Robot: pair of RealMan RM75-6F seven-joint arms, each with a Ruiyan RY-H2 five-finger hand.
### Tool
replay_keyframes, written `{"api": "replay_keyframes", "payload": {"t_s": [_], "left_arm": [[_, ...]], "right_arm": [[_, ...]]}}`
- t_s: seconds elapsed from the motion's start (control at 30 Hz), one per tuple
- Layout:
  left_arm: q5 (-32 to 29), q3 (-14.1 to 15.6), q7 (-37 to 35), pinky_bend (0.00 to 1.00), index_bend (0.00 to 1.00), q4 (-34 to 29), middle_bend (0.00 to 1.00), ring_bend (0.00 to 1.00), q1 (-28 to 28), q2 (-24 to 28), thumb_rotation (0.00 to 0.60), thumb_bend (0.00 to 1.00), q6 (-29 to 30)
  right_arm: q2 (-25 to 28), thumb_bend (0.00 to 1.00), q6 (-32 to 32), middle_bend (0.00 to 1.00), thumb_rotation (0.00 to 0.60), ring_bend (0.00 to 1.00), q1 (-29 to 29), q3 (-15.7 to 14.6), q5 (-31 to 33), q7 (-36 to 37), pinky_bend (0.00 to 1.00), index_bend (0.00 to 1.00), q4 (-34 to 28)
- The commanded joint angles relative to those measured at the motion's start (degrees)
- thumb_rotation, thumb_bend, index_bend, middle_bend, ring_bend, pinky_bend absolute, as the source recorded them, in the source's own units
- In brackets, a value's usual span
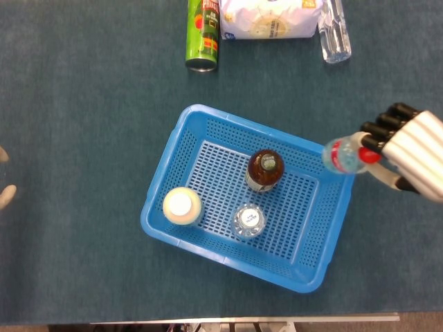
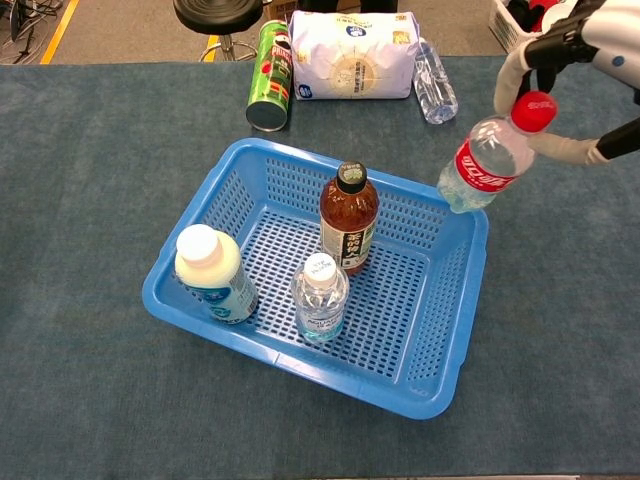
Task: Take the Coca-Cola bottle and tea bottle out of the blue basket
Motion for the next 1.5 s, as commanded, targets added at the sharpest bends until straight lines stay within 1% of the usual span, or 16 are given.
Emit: {"api": "replay_keyframes", "payload": {"t_s": [0.03, 0.43, 0.6, 0.87, 0.9, 0.97, 1.03, 1.07, 1.1, 1.17, 1.23, 1.37, 1.5], "left_arm": [[-0.04, -0.04, 0.5, 0.57, 0.45, -0.28, 0.38, 0.39, -0.28, -0.18, 0.6, 0.14, -0.31], [-0.81, -0.03, 1.52, 0.57, 0.46, -0.34, 0.38, 0.38, -1.02, -1.05, 0.6, 0.14, -1.51], [-1.12, 0.07, 1.5, 0.57, 0.46, -0.16, 0.38, 0.38, -0.98, -1.45, 0.6, 0.14, -1.55], [-1.35, 0.04, 0.96, 0.57, 0.46, 0.64, 0.38, 0.38, -1.39, -1.93, 0.6, 0.14, -2.11], [-1.3, 0.03, 0.95, 0.57, 0.46, 0.63, 0.38, 0.38, -1.45, -1.9, 0.6, 0.14, -2.13], [-1.28, 0.0, 0.9, 0.57, 0.48, 0.58, 0.38, 0.38, -1.49, -1.88, 0.6, 0.14, -2.07], [-1.24, -0.02, 0.9, 0.57, 0.49, 0.55, 0.38, 0.38, -1.53, -1.9, 0.6, 0.14, -2.01], [-1.23, -0.04, 0.93, 0.57, 0.49, 0.55, 0.38, 0.38, -1.56, -1.93, 0.6, 0.14, -1.98], [-1.21, -0.02, 0.91, 0.57, 0.49, 0.56, 0.38, 0.38, -1.55, -1.96, 0.6, 0.14, -1.93], [-1.22, -0.01, 0.91, 0.57, 0.49, 0.59, 0.38, 0.38, -1.57, -1.99, 0.6, 0.14, -1.93], [-1.27, 0.03, 0.87, 0.57, 0.48, 0.63, 0.38, 0.38, -1.57, -2.02, 0.6, 0.14, -1.95], [-1.21, 0.08, 0.69, 0.57, 0.48, 0.64, 0.38, 0.38, -1.52, -1.96, 0.6, 0.14, -1.79], [-1.07, 0.16, 0.44, 0.57, 0.48, 0.63, 0.38, 0.38, -1.48, -1.88, 0.6, 0.14, -1.63]], "right_arm": [[1.03, 0.32, 1.71, 0.59, 0.6, 0.47, -2.22, -1.16, -0.56, 0.05, 0.41, 0.47, -0.3], [0.8, 0.32, 7.35, 0.59, 0.6, 0.47, -9.58, -4.0, -1.23, 3.99, 0.41, 0.47, 3.09], [0.56, 0.32, 8.06, 0.59, 0.6, 0.47, -11.57, -4.97, -0.92, 6.52, 0.41, 0.47, 4.31], [-4.12, 0.31, 7.87, 0.59, 0.6, 0.47, -14.3, -6.08, 0.1, 9.23, 0.41, 0.47, 9.71], [-4.47, 0.29, 7.84, 0.59, 0.6, 0.47, -14.41, -6.06, 0.11, 9.52, 0.41, 0.47, 10.17], [-4.93, 0.21, 7.68, 0.56, 0.6, 0.47, -14.5, -5.95, 0.09, 9.96, 0.41, 0.47, 10.97], [-5.07, 0.06, 7.39, 0.5, 0.6, 0.45, -14.38, -5.8, -0.09, 10.25, 0.41, 0.45, 11.47], [-4.95, 0.02, 7.13, 0.47, 0.6, 0.44, -14.29, -5.82, -0.19, 10.42, 0.41, 0.43, 11.43], [-4.77, 0.01, 6.94, 0.45, 0.6, 0.43, -14.15, -5.73, -0.35, 10.57, 0.41, 0.42, 11.36], [-4.51, 0.0, 6.9, 0.39, 0.6, 0.4, -13.99, -5.56, -0.72, 10.7, 0.41, 0.34, 11.2], [-4.34, 0.0, 7.0, 0.35, 0.6, 0.37, -13.81, -5.29, -1.12, 11.18, 0.41, 0.29, 10.98], [-4.37, 0.0, 7.39, 0.35, 0.6, 0.37, -13.55, -4.6, -1.64, 11.72, 0.41, 0.28, 10.92], [-5.23, 0.0, 7.37, 0.35, 0.6, 0.37, -12.71, -3.26, -1.77, 12.16, 0.41, 0.28, 11.35]]}}
